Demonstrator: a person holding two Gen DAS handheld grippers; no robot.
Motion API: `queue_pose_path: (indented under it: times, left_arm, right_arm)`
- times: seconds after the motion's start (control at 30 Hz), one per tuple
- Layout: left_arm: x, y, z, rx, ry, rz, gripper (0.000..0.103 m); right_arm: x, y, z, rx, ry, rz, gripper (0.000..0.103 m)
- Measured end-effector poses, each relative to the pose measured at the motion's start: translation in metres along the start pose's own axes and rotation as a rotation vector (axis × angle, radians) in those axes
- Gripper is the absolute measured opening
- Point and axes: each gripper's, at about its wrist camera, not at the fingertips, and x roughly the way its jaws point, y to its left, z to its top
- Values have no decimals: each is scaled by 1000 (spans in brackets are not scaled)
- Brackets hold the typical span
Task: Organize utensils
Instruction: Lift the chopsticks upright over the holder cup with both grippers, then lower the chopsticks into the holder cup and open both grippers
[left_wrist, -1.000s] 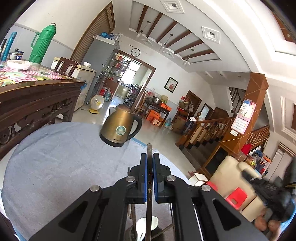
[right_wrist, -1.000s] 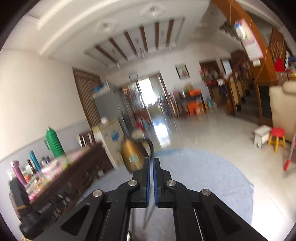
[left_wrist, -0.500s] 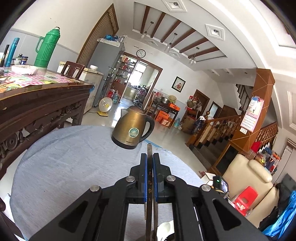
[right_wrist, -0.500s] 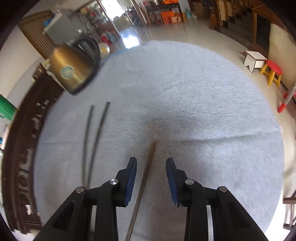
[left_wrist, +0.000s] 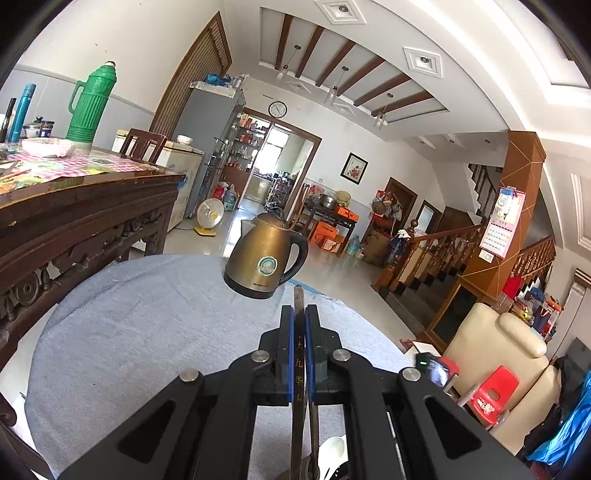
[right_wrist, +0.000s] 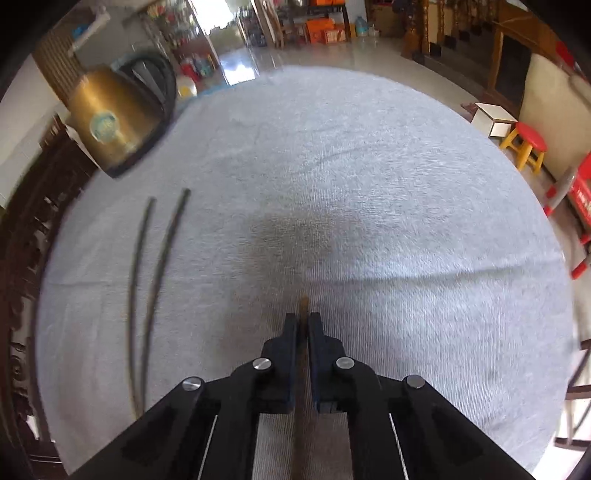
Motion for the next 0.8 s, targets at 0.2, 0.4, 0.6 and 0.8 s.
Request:
queue_pose_path:
  times: [0.2, 0.4, 0.6, 0.8]
  left_arm:
    - [-5, -4, -2, -16, -2, -16, 5]
    - [-9, -8, -4, -25, -7, -22, 5]
    - [-15, -10, -4, -48, -13, -21, 5]
    - [-21, -12, -2, -47, -26, -16, 5]
  right_arm:
    - [-87, -15, -30, 16, -217, 82, 6]
    - [-161, -18, -54, 27, -432, 211, 6]
    - [-206, -5, -65, -4, -584, 261, 6]
    - [-249, 8, -75, -37, -735, 259, 6]
